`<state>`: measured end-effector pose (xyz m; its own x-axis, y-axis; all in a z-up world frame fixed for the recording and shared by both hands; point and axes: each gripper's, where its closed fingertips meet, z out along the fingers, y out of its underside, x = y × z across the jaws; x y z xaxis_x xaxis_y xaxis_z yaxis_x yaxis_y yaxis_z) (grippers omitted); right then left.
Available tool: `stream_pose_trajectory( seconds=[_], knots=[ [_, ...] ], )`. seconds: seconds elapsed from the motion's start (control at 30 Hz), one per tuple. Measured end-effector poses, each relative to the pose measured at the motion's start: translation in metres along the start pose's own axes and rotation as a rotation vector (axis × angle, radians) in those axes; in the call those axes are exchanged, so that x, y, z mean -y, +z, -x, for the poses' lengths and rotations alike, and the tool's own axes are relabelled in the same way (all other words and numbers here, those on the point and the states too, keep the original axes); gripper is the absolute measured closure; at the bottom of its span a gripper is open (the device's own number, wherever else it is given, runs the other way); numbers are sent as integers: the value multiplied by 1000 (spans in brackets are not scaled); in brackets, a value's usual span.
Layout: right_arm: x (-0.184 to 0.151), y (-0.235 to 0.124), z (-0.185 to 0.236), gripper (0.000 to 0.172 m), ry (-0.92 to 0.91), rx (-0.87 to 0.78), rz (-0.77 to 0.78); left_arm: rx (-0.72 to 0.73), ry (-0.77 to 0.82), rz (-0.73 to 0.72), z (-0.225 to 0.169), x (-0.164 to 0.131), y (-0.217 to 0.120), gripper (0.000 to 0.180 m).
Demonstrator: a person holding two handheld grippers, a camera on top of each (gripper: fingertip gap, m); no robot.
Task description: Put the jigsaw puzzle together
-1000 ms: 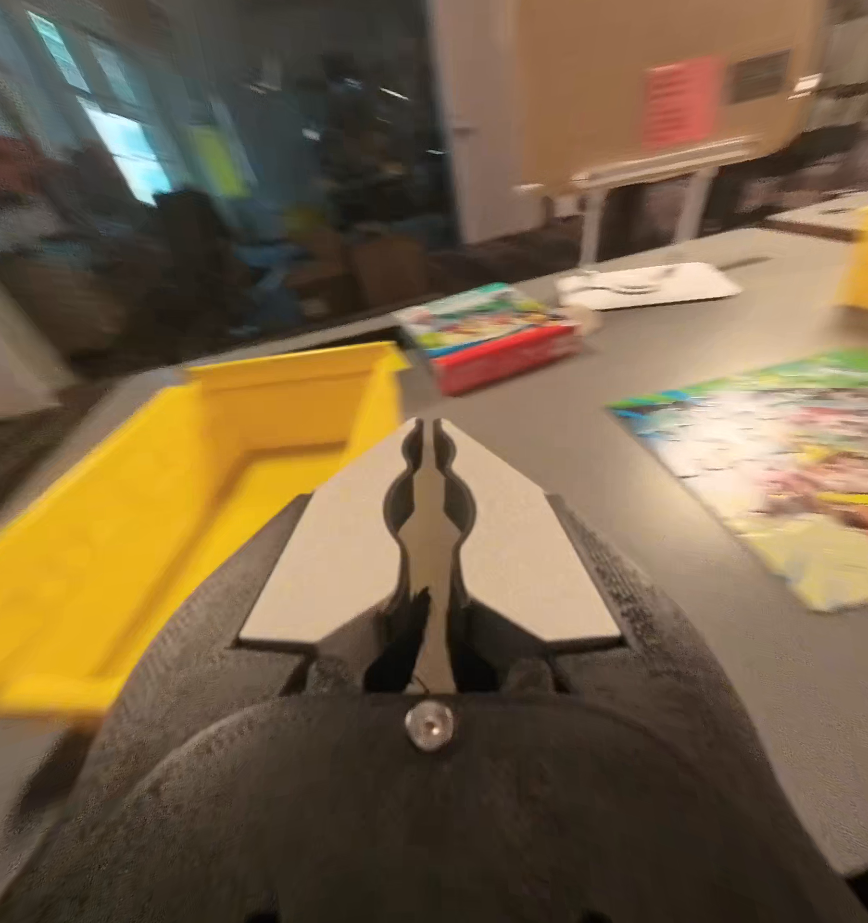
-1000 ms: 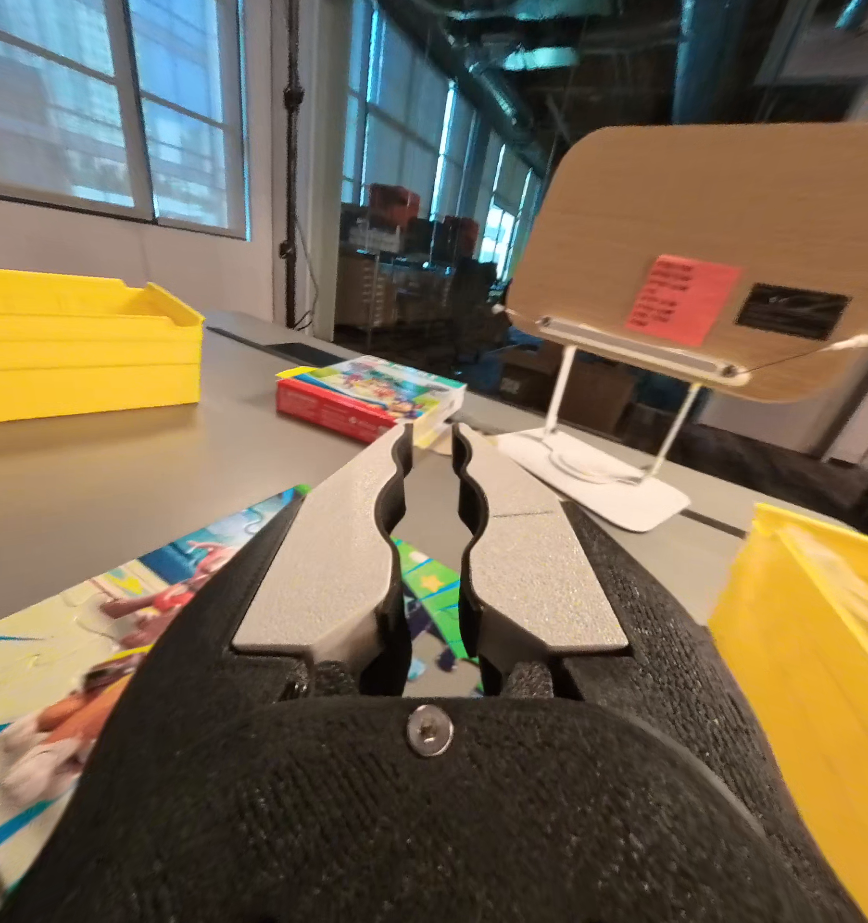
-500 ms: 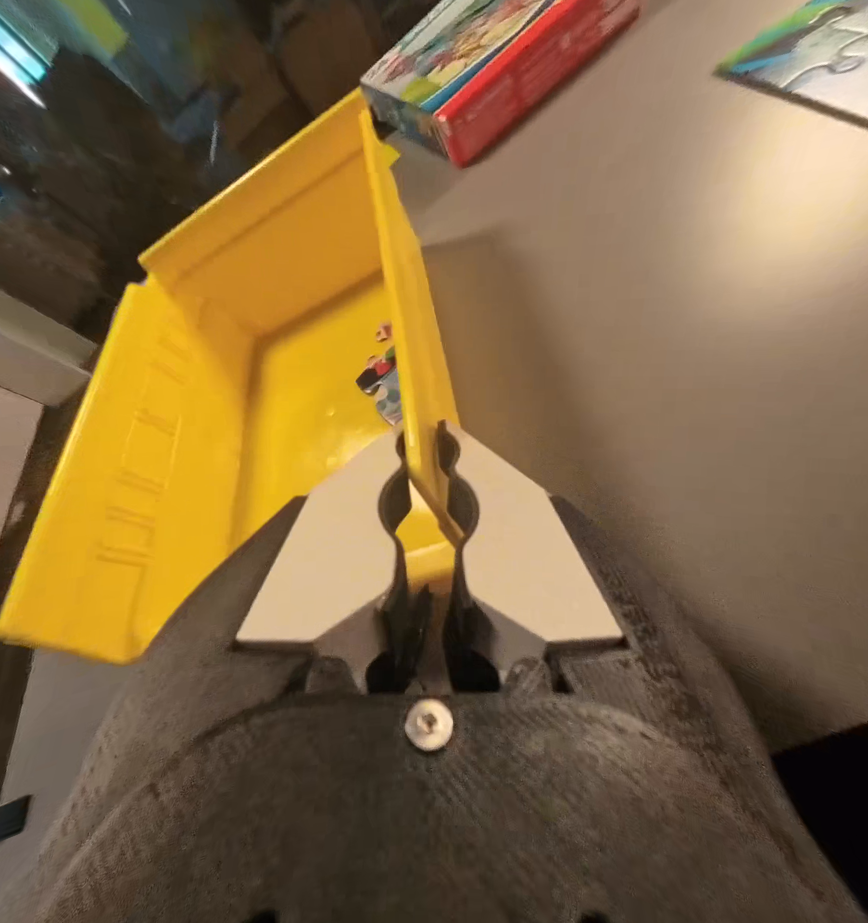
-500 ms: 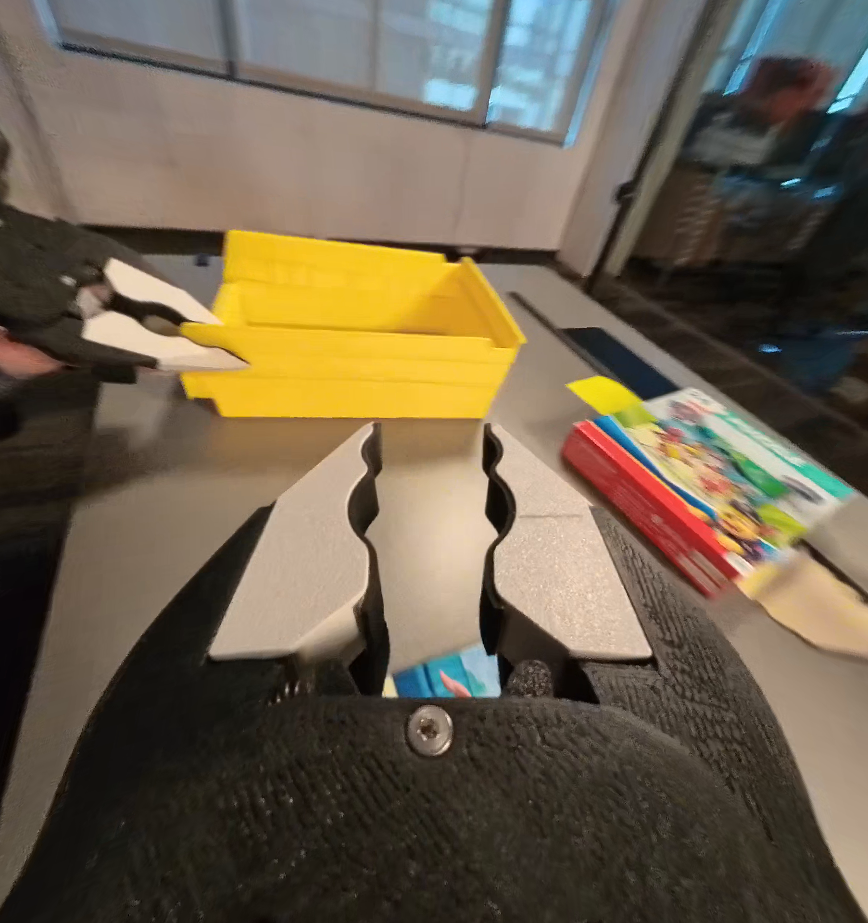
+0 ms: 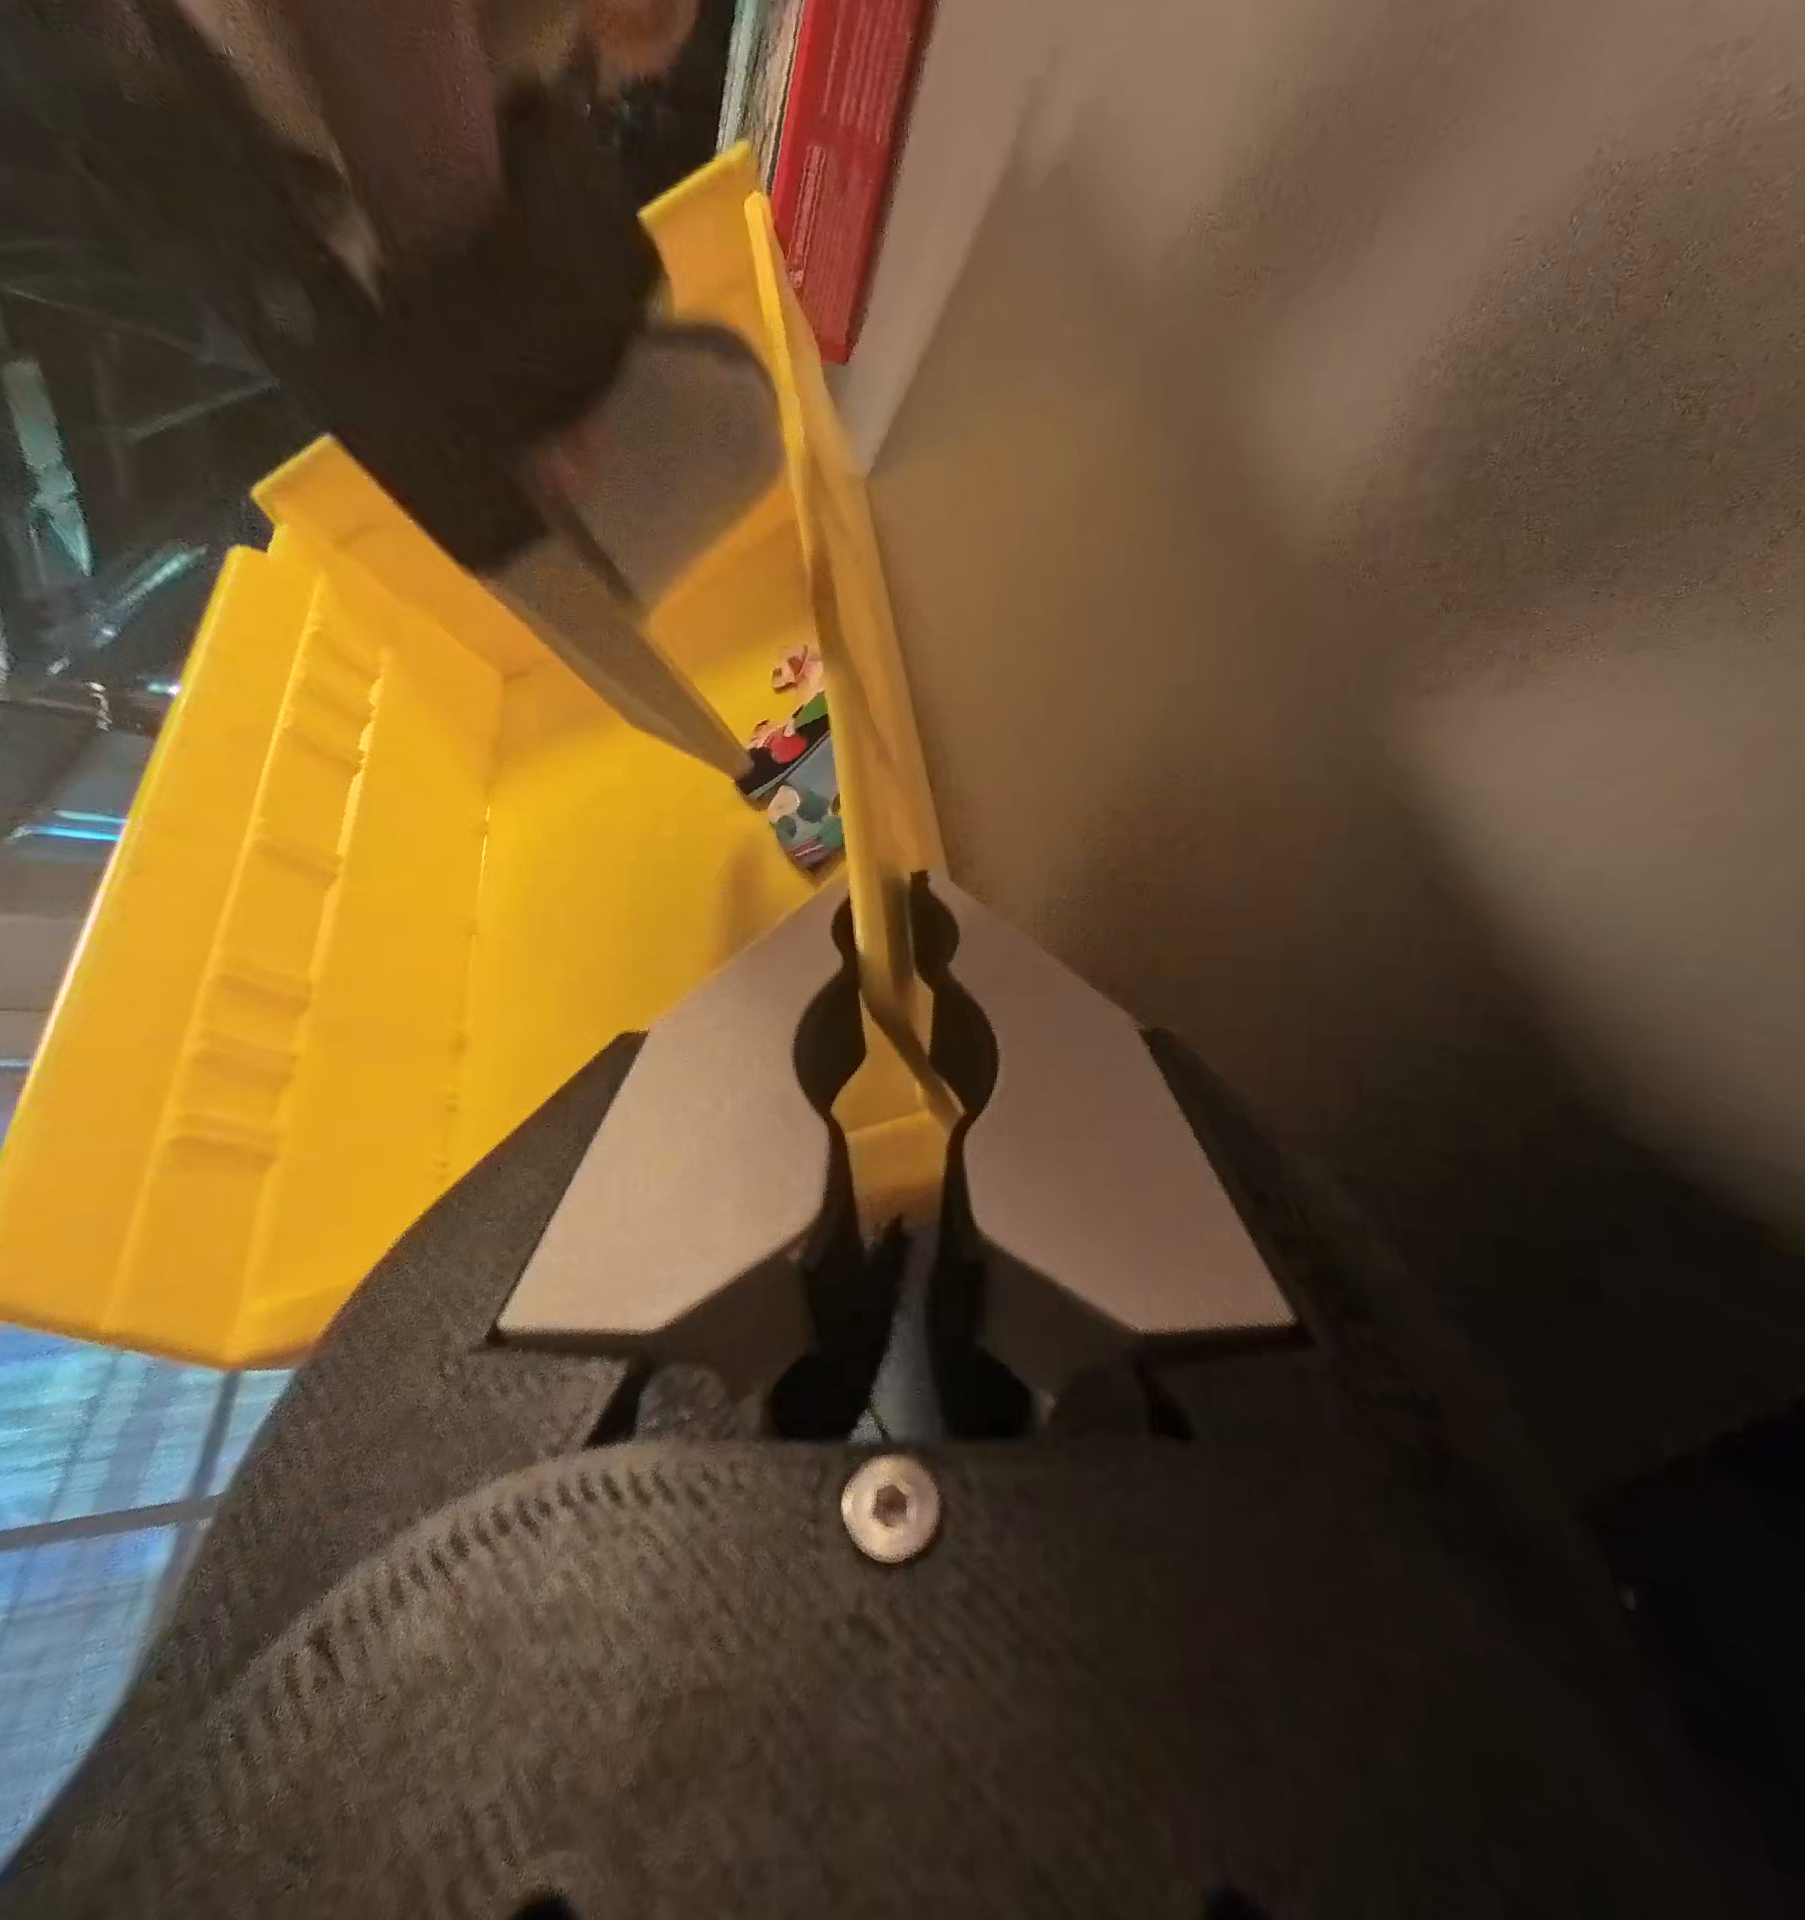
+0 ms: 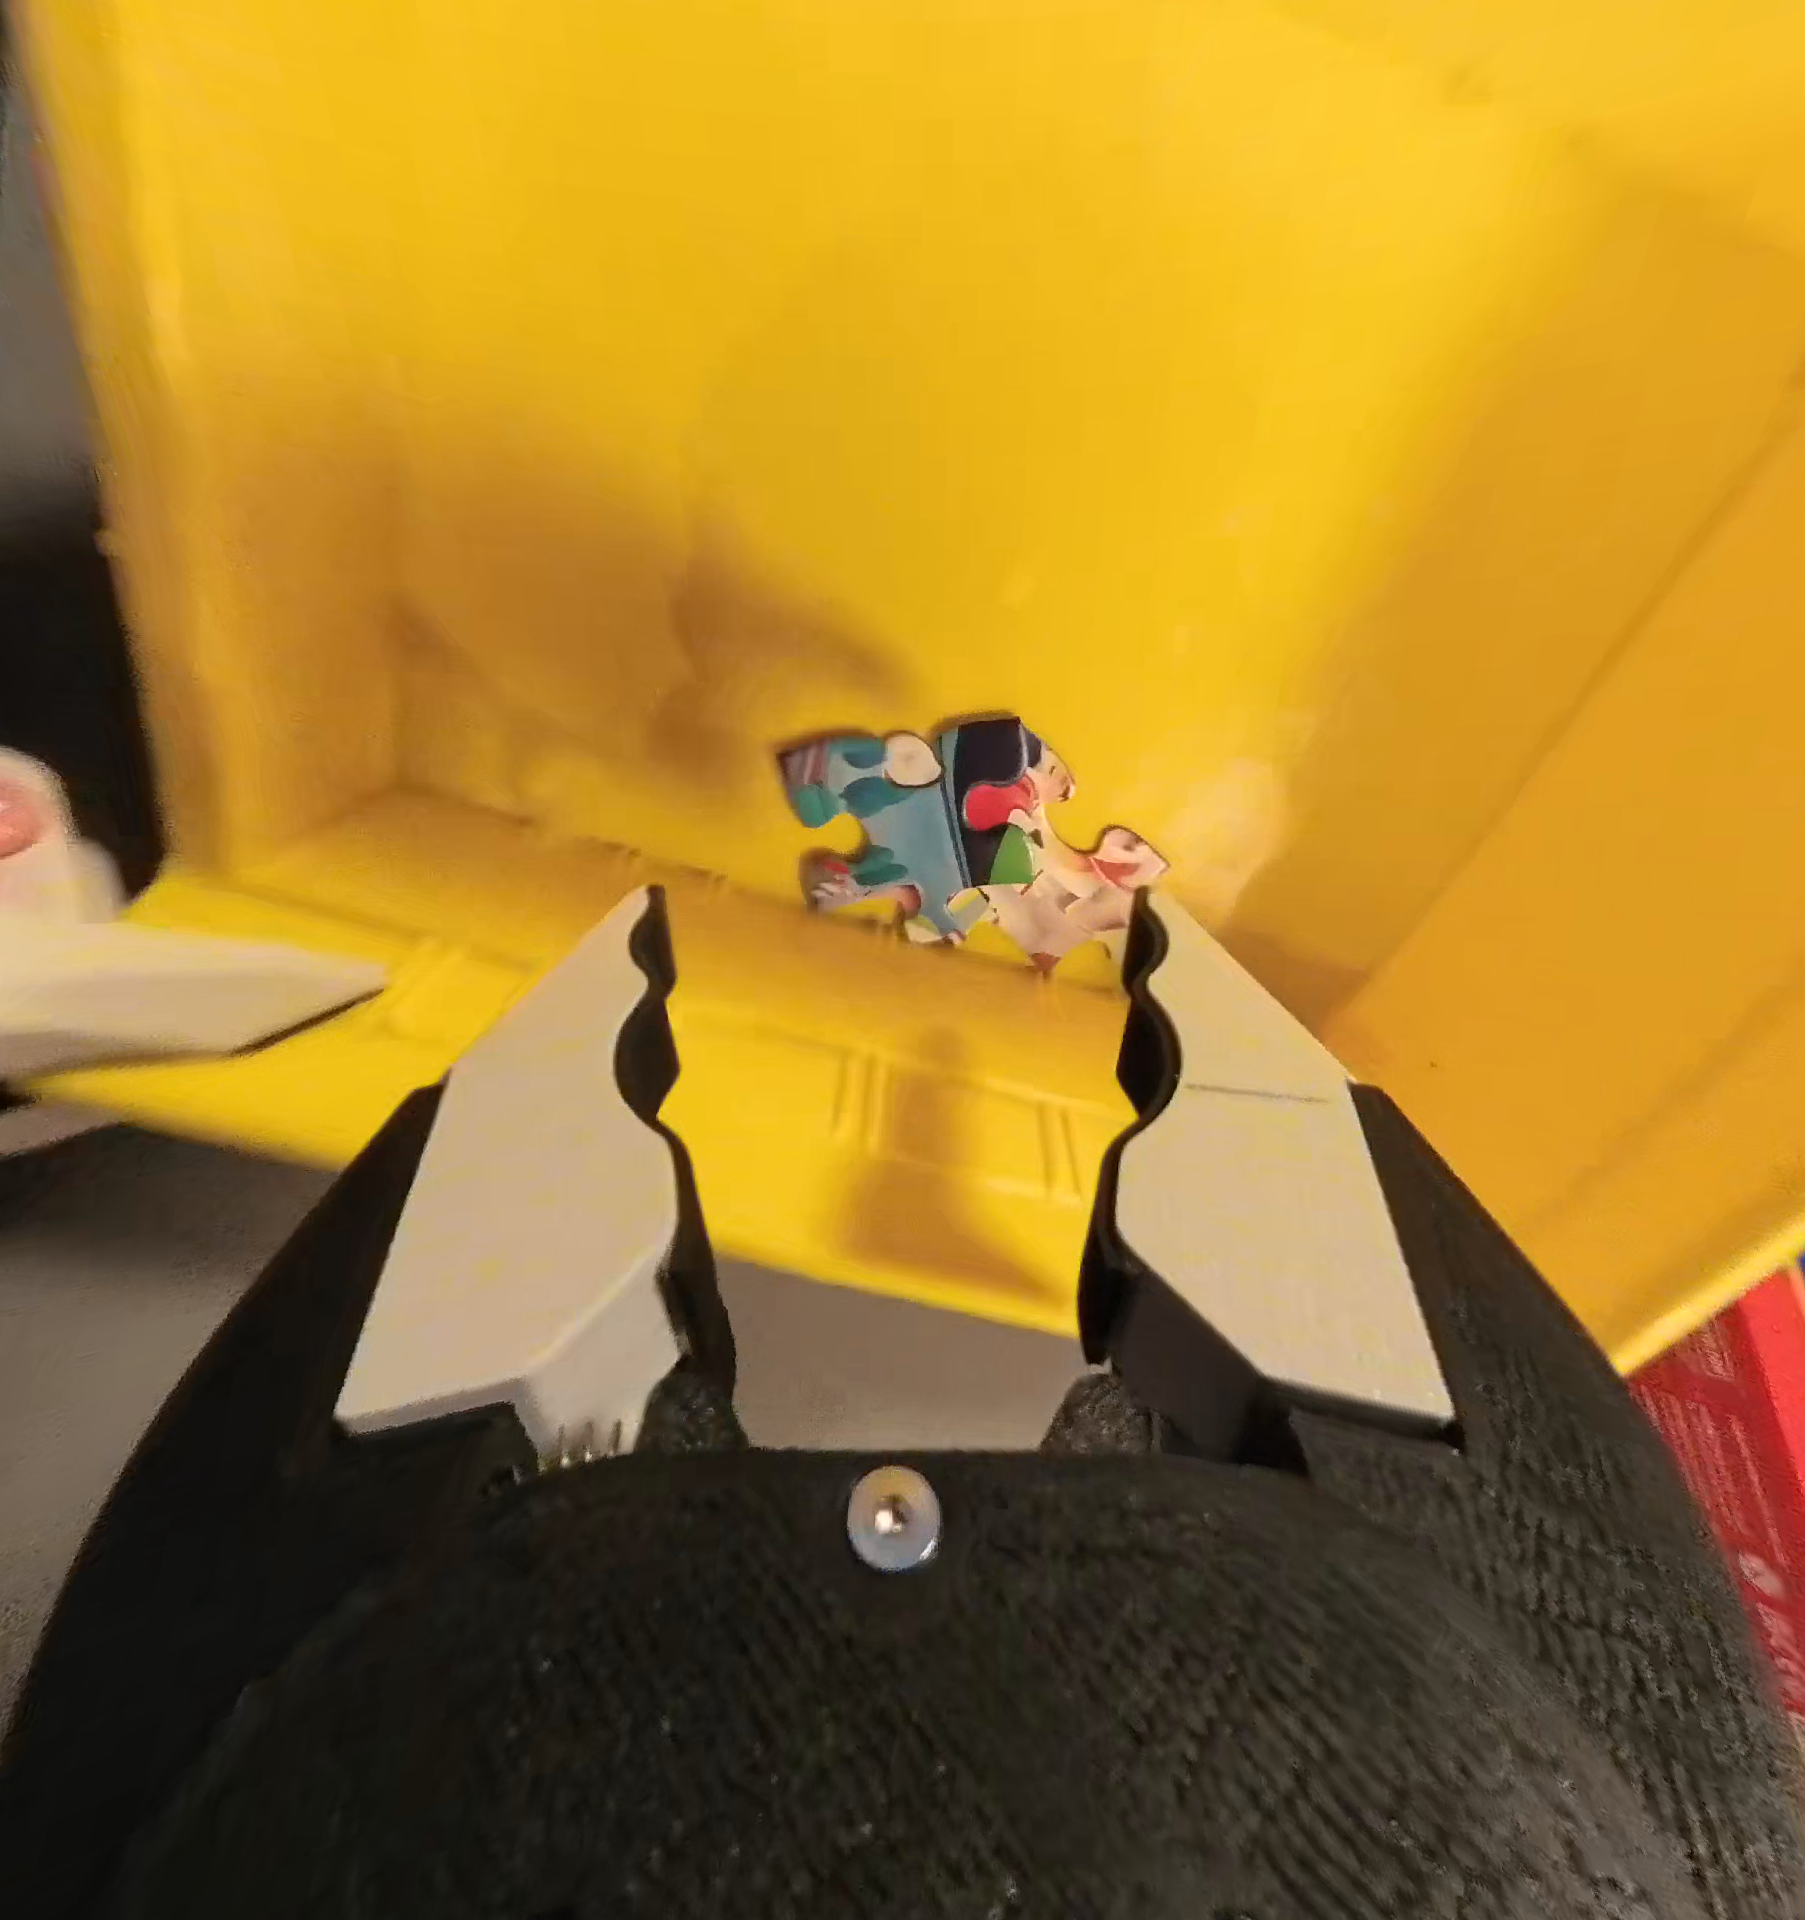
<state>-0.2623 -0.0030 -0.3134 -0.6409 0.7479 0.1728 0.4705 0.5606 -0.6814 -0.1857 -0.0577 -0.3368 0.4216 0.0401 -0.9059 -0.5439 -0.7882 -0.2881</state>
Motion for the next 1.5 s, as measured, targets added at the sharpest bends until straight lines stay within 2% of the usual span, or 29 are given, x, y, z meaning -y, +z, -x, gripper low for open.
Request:
stream_pose_trajectory(
  seconds=[0.27, 0.4, 0.5, 0.57, 0.63, 0.7, 0.83, 0.9, 0.97, 1.03, 1.13, 1.2, 1.33, 1.43, 1.5],
  knots=[
    [-17, 36, 10, 85, 32, -25, 104, 65, 189, 26, -13, 15, -3, 177],
    [-22, 38, 2, 85, 23, -117, 95, 91, 241, 38, -19, 18, -3, 177],
    [-27, 39, 3, 87, 55, -125, 86, 105, 262, 46, -24, 19, -3, 177],
    [-27, 38, 3, 93, 56, -136, 71, 113, 270, 48, -25, 18, -2, 177],
    [-26, 35, -1, 119, 40, -159, 46, 112, 268, 48, -25, 18, -2, 177],
    [-27, 33, -6, 134, 42, -183, 17, 107, 258, 46, -25, 18, -3, 177],
    [-25, 30, -9, 150, 60, -174, -36, 102, 249, 46, -25, 19, -3, 177],
    [-21, 28, -7, 135, 46, -158, -65, 101, 248, 47, -25, 19, -3, 177],
    [-17, 28, -7, 101, 61, -145, -92, 104, 253, 49, -25, 19, -3, 177],
    [-23, 33, -3, 83, 78, -107, -55, 105, 260, 51, -26, 20, -2, 177],
    [-22, 33, -1, 83, 69, -91, -64, 112, 280, 56, -27, 20, -2, 177],
    [-20, 31, -1, 92, 23, -124, -81, 115, 291, 56, -28, 20, -1, 177],
    [-17, 30, 1, 98, -51, -200, -94, 119, 300, 58, -29, 21, -1, 177],
    [-17, 24, -14, 116, -26, -273, -111, 117, 302, 58, -28, 20, -1, 177],
    [-20, 24, -20, 117, 35, -249, -116, 114, 302, 59, -29, 20, -1, 177]
  ],
)
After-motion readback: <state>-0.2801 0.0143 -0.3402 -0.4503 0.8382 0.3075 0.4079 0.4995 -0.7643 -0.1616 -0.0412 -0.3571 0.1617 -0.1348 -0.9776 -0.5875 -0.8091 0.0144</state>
